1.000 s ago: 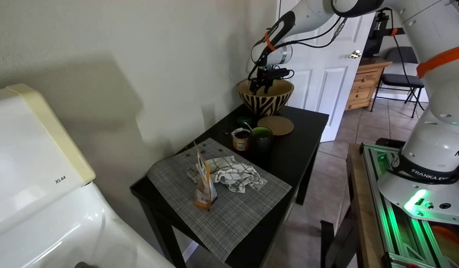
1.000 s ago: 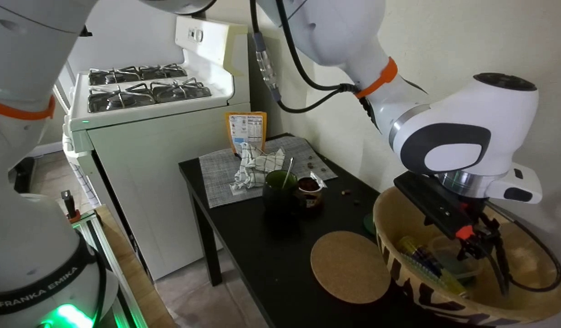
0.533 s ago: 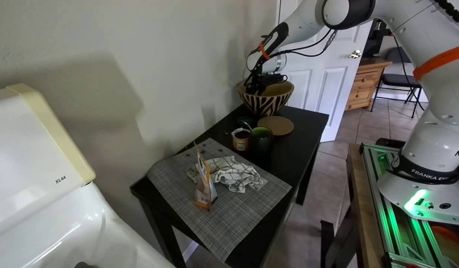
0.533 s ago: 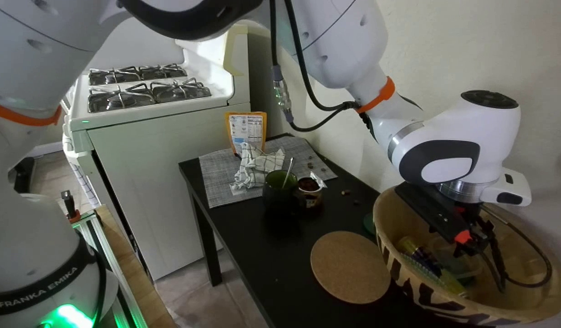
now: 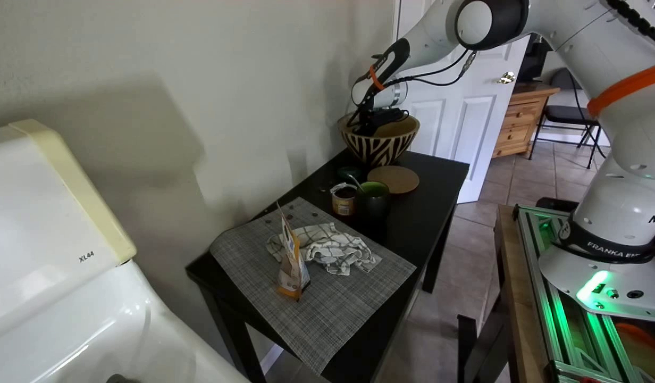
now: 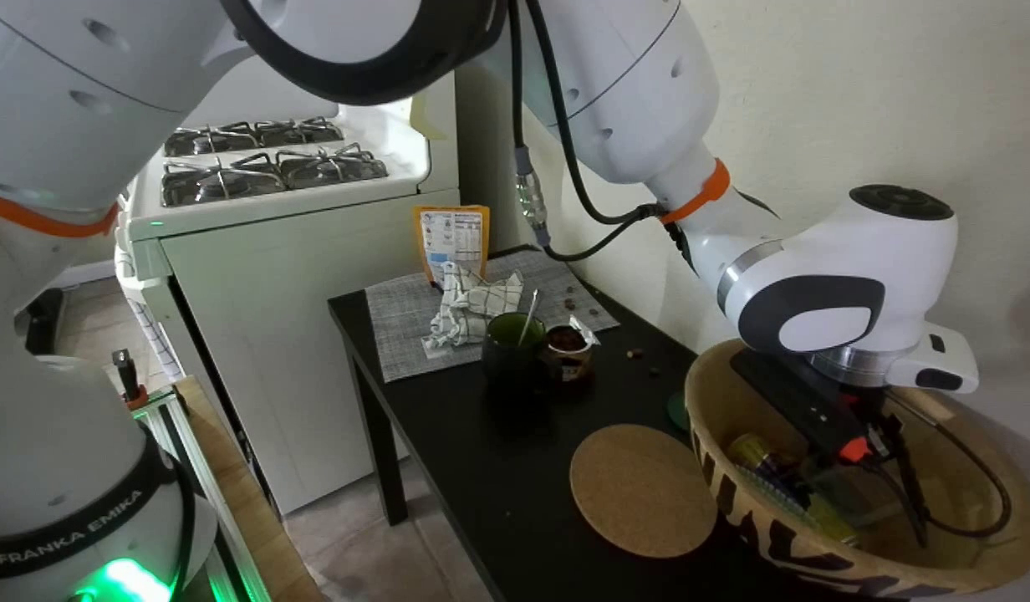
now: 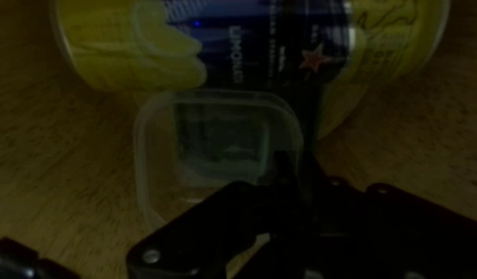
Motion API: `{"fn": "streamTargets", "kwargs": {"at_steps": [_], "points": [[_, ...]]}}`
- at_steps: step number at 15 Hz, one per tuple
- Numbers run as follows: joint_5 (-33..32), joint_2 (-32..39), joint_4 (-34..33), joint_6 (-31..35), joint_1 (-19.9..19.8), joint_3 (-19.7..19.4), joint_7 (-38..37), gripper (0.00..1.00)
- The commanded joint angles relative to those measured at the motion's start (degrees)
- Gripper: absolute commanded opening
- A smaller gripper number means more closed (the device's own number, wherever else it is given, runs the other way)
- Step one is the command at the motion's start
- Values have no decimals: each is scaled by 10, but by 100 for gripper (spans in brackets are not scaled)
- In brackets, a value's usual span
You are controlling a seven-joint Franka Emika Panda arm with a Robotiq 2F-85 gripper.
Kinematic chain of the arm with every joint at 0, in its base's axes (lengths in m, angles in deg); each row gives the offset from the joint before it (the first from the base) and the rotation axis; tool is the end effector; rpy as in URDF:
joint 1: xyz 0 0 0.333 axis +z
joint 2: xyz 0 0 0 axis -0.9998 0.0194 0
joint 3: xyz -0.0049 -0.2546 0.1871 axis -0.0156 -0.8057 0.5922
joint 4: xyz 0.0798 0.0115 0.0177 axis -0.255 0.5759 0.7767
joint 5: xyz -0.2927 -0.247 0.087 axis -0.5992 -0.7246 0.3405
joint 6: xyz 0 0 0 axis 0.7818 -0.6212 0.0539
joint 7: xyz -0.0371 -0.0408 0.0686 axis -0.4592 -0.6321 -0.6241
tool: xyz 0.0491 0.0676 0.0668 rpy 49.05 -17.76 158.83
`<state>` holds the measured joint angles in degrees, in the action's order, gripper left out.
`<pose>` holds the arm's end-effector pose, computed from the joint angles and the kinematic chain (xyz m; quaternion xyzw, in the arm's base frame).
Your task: Remove the clear bowl from the wooden bowl and put it on the placemat.
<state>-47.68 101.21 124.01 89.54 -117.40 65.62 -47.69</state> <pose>0.5932 -0.4321 0.2002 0.9639 -0.2333 0.1187 0.0496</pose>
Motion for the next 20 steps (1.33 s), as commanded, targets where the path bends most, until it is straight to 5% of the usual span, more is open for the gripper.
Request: {"fn": "streamTargets", "kwargs": {"at_steps": [1, 10, 16, 20], "points": [[-10, -25, 24, 11, -11, 12, 7, 0], [45, -243, 209, -10, -30, 53, 49, 2], [40, -410, 372, 13, 22, 27, 74, 2], [56, -495, 481, -30, 78, 33, 136, 2]]}}
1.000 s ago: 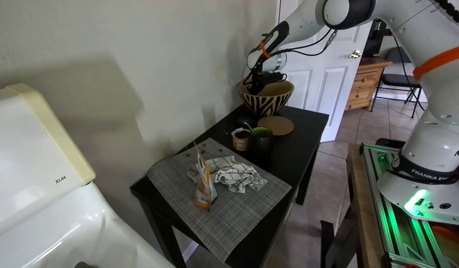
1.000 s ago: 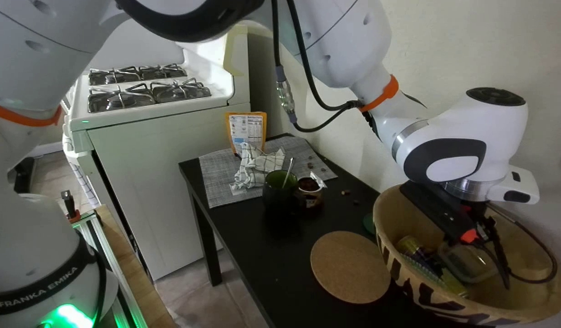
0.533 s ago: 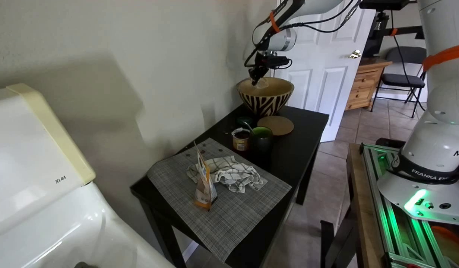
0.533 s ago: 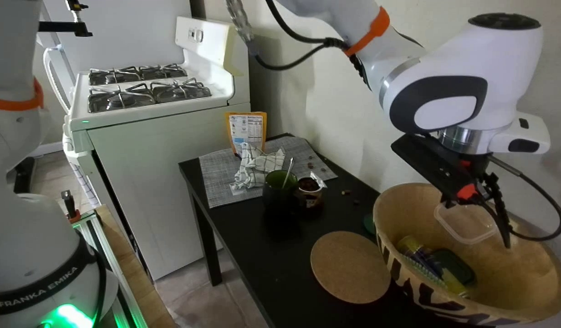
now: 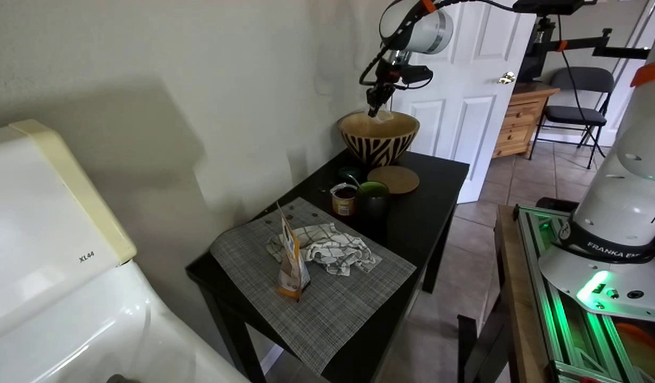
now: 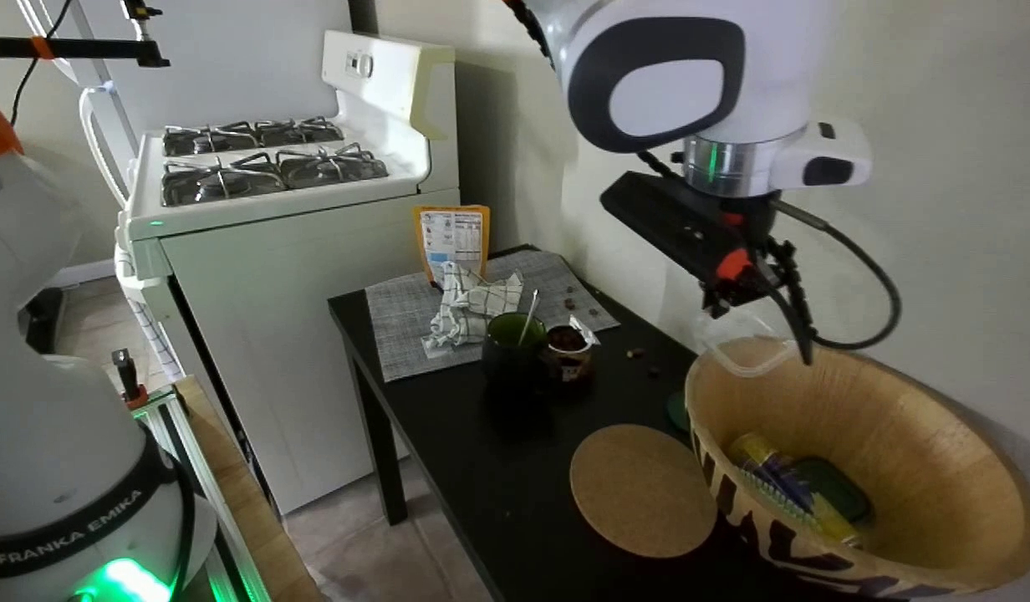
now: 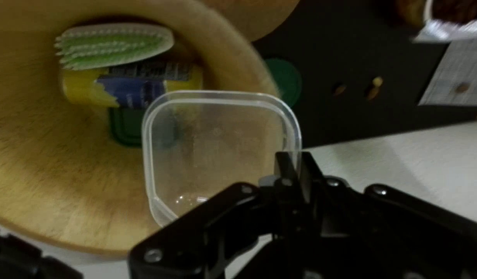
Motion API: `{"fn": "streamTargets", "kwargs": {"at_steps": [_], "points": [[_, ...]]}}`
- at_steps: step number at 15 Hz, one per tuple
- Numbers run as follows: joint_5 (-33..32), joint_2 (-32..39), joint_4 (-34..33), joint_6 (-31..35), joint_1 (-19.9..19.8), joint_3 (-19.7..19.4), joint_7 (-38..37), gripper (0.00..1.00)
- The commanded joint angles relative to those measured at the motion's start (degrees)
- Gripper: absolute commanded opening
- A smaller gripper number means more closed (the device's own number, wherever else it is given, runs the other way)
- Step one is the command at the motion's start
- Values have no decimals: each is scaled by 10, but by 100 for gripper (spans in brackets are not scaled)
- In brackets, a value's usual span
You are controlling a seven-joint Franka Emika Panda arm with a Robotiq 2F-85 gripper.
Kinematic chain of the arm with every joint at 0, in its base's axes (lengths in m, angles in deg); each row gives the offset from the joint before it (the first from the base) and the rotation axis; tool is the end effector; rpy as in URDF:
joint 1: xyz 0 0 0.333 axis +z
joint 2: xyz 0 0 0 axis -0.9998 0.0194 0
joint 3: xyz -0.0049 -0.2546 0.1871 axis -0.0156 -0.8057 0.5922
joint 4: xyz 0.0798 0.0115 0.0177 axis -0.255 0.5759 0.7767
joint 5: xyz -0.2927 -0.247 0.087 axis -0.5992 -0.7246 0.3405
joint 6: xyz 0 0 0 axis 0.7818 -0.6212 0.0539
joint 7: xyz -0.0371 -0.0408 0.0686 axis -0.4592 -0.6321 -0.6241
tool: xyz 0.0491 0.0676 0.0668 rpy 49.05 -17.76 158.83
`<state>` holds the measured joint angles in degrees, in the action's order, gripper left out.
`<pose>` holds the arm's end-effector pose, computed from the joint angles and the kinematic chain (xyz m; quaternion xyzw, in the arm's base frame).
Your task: Remove the clear bowl from the wooden bowl and put it on the placemat.
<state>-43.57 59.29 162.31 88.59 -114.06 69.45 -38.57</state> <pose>0.4929 -0.2923 0.3751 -0.9745 0.1496 -0.1667 0.0082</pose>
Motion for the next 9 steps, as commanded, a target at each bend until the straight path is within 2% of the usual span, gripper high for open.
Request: {"fn": "streamTargets", "kwargs": {"at_steps": [1, 5, 9], "points": [[18, -91, 125, -27, 65, -5, 57, 2], [-41, -150, 229, -15, 148, 11, 47, 2], [-158, -198, 292, -29, 206, 43, -5, 2]]}}
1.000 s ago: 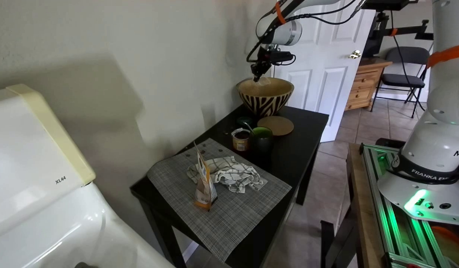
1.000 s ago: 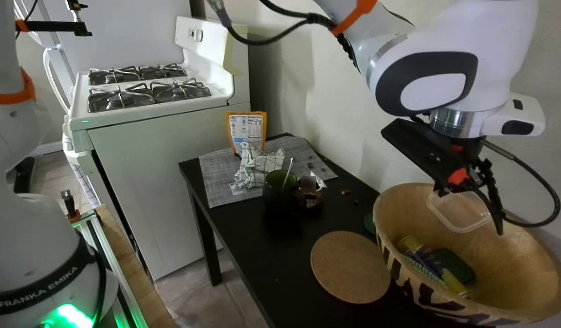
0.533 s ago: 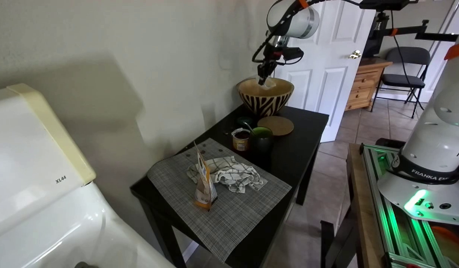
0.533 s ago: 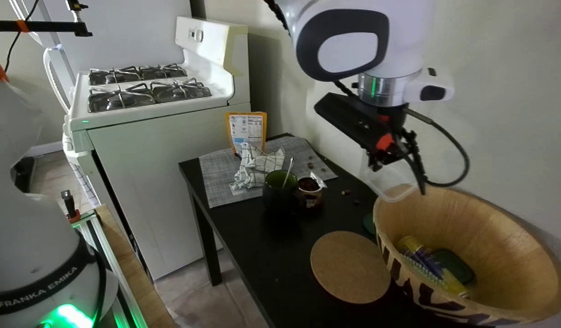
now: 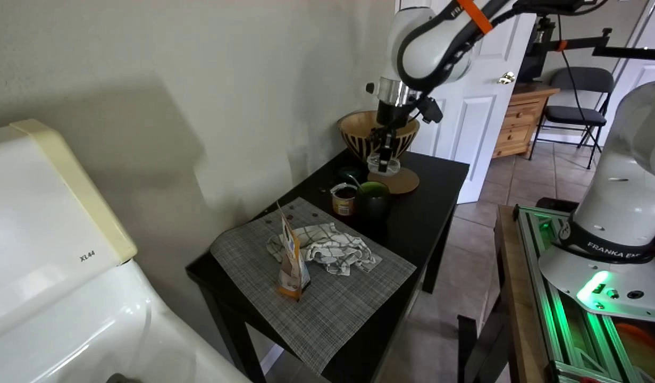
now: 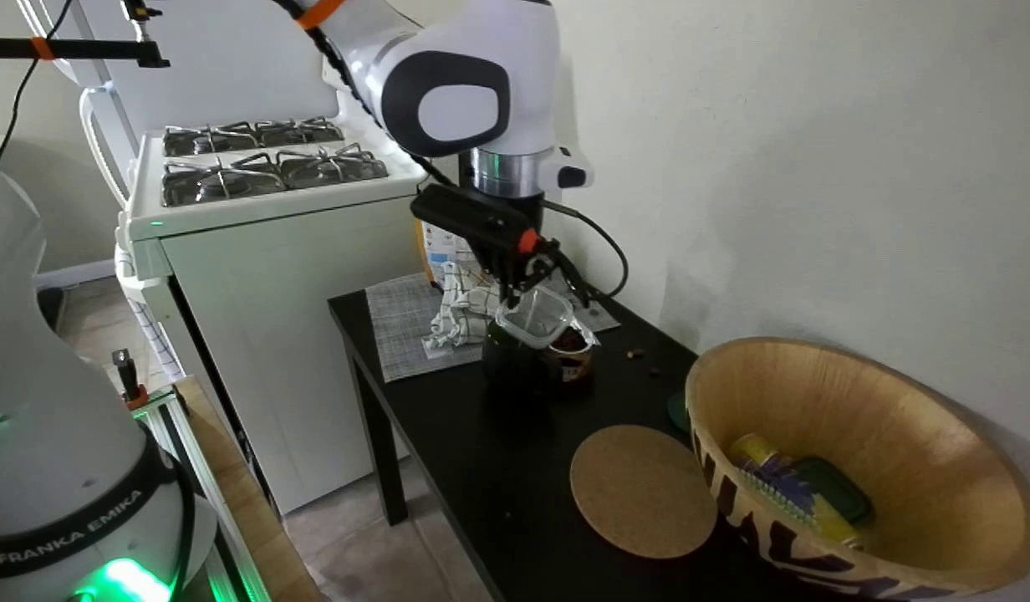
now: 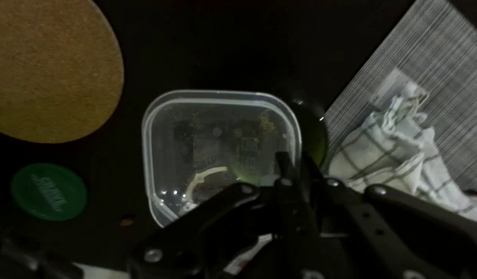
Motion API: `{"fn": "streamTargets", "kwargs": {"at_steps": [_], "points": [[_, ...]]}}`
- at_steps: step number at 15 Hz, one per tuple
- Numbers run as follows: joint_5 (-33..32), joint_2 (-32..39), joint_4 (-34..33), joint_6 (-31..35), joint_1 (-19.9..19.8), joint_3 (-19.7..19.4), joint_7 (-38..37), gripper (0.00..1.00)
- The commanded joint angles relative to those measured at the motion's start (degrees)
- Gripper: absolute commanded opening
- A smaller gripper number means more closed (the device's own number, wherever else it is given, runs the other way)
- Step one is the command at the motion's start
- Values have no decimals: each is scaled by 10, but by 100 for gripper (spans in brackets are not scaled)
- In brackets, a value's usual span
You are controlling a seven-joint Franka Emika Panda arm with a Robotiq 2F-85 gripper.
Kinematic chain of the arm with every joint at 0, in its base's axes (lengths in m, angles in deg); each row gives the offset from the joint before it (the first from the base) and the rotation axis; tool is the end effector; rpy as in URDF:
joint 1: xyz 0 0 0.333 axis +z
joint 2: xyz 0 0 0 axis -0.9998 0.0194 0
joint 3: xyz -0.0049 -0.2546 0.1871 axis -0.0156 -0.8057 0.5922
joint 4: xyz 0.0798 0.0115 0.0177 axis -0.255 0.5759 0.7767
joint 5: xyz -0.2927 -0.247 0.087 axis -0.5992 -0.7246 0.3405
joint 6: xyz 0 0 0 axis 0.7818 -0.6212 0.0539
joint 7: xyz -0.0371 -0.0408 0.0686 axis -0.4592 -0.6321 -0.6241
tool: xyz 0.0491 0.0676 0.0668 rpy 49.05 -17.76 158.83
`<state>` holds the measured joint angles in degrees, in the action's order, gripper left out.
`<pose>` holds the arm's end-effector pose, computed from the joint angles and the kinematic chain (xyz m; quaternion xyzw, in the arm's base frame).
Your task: Remove the clear bowl from the wooden bowl and put it on the placemat.
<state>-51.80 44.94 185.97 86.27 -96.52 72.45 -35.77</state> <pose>0.4346 -0.0759 0.3186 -0.9929 -0.1031 -0.0545 0.0250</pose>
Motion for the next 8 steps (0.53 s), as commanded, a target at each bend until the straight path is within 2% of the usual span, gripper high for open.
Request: {"fn": "streamTargets", "kwargs": {"at_steps": [1, 5, 6, 8], "points": [[-105, -63, 62, -11, 39, 20, -39, 2], [-196, -83, 64, -17, 66, 31, -14, 2], [-164, -57, 53, -5, 71, 17, -28, 8], [-185, -65, 53, -6, 75, 20, -26, 8]]}}
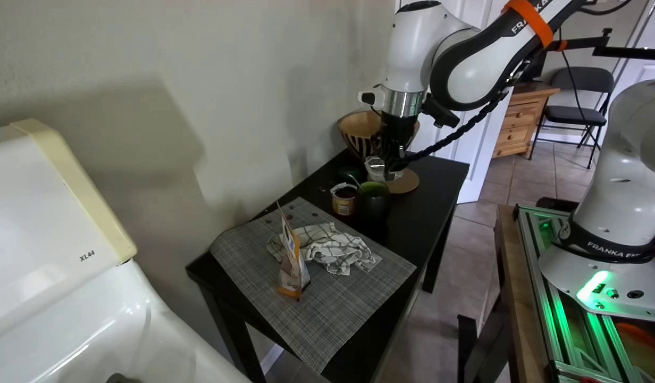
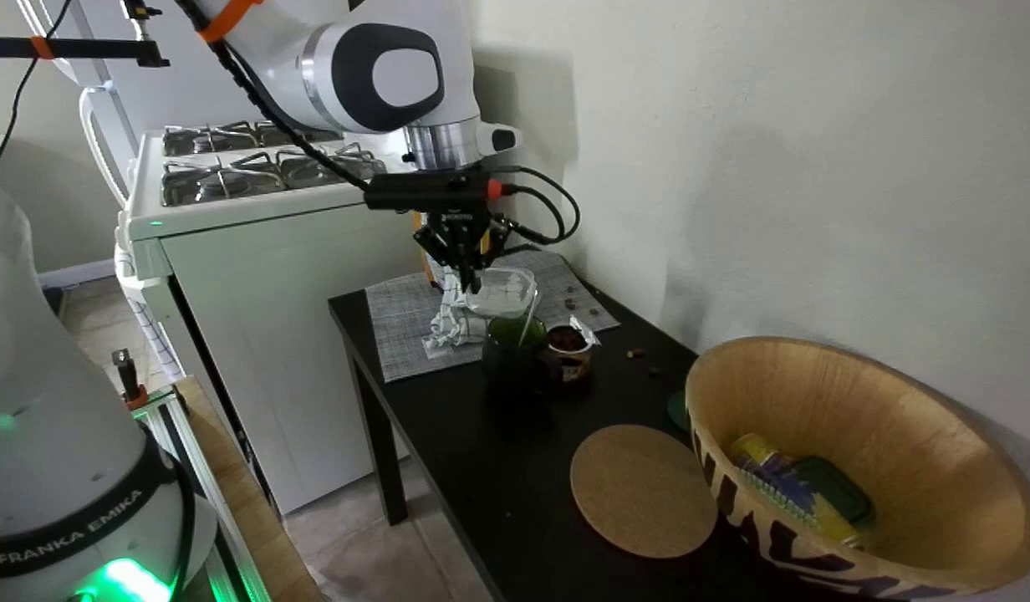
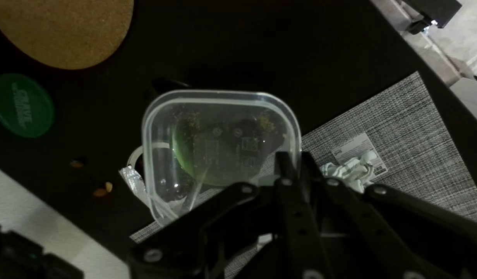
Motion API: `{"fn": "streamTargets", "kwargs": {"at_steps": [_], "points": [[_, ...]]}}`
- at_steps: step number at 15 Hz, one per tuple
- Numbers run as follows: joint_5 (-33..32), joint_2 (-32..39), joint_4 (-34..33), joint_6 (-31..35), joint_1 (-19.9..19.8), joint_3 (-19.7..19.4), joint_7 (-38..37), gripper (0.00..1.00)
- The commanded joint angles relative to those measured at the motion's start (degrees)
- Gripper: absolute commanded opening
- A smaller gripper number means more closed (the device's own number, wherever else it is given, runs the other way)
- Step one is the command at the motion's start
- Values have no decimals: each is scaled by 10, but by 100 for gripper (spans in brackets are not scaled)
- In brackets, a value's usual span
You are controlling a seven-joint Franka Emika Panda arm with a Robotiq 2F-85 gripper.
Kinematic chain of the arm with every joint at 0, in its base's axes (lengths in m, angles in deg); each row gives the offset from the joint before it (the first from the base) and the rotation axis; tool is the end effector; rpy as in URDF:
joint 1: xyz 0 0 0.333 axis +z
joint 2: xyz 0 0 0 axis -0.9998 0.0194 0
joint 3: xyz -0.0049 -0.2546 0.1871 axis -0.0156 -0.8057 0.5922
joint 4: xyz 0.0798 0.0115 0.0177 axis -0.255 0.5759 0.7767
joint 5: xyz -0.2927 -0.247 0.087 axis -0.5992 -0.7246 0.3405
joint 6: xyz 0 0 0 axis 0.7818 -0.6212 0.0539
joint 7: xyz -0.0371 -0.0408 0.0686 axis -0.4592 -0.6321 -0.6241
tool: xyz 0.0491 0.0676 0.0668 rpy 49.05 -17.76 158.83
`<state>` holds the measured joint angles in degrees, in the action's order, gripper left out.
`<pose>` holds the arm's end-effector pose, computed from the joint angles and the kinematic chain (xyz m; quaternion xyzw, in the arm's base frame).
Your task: Remove the clear bowl from the wooden bowl and put it on the placemat.
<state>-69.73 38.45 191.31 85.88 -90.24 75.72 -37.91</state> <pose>0.4103 -0.0001 0.3279 0.9549 0.2862 0.0356 0.0703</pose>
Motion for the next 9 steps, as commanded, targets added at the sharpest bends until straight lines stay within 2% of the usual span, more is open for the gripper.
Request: {"fn": "streamTargets", "kwargs": {"at_steps": [1, 2, 3, 7, 9], "points": [[-8, -2, 0, -2, 13, -13, -2, 8], [-8, -2, 0, -2, 13, -13, 1, 8], [-8, -2, 0, -2, 13, -13, 2, 2], [-20, 27, -4, -17, 49, 5, 52, 2], [-1, 41, -5, -34, 77, 13, 82, 2]]}}
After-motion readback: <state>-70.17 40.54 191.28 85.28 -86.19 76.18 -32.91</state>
